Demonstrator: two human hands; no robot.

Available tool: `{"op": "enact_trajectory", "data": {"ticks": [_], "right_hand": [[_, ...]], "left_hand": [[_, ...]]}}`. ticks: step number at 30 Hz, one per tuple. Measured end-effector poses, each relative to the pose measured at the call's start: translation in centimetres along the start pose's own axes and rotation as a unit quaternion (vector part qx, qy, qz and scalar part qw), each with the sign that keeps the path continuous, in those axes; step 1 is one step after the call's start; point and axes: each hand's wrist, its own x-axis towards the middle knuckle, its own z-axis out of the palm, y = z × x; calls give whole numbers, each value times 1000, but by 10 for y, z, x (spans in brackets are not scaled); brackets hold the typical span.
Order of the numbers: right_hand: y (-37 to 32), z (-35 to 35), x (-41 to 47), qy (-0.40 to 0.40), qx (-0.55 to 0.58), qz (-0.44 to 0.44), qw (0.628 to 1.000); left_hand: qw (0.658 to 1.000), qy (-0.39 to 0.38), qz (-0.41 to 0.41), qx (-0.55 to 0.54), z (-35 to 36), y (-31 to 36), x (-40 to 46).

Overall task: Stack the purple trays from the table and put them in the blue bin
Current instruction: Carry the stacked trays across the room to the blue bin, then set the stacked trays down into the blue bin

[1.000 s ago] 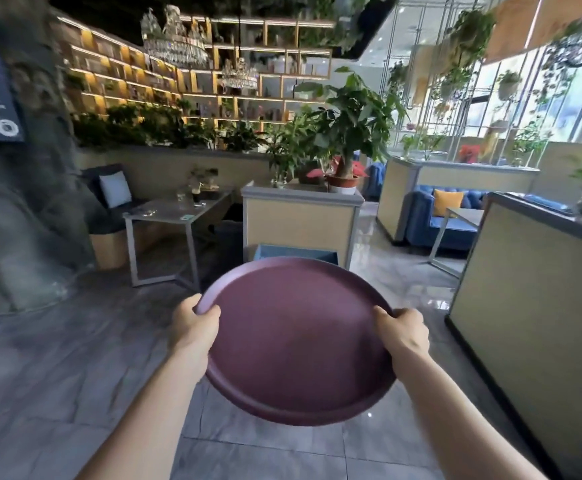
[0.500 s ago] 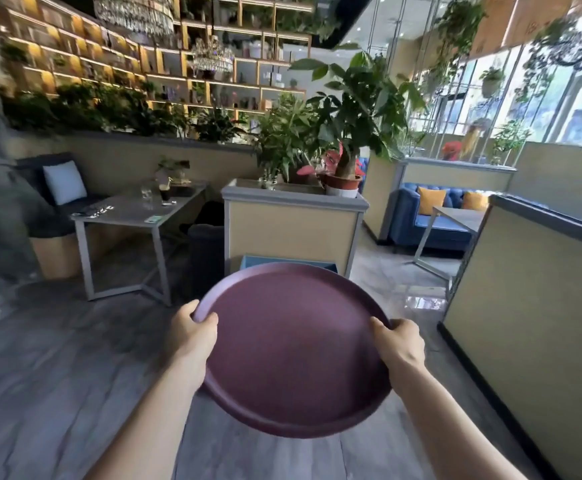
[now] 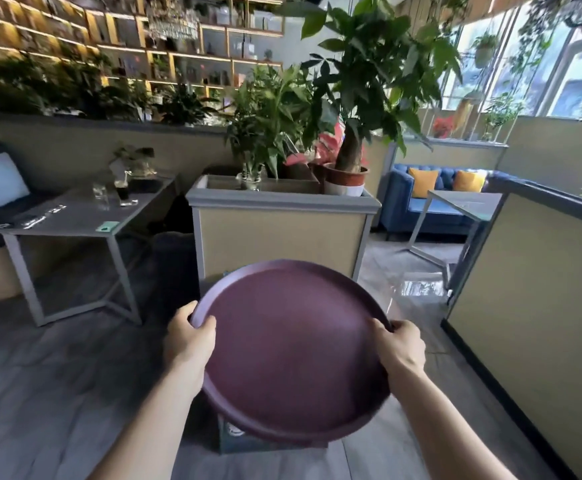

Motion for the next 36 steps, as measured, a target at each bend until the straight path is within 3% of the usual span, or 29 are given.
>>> {"op": "enact_trajectory", "data": {"ticks": [15, 27, 36], "right_hand": [[-51, 166, 292, -13, -45, 53, 998], [23, 268, 360, -29, -167, 97, 981], [74, 328, 380, -18, -192, 88, 977]], "left_hand": [[992, 67, -24, 103, 220, -42, 225], [966, 27, -99, 236, 266, -157, 315], [945, 39, -132, 298, 280, -222, 343]]}}
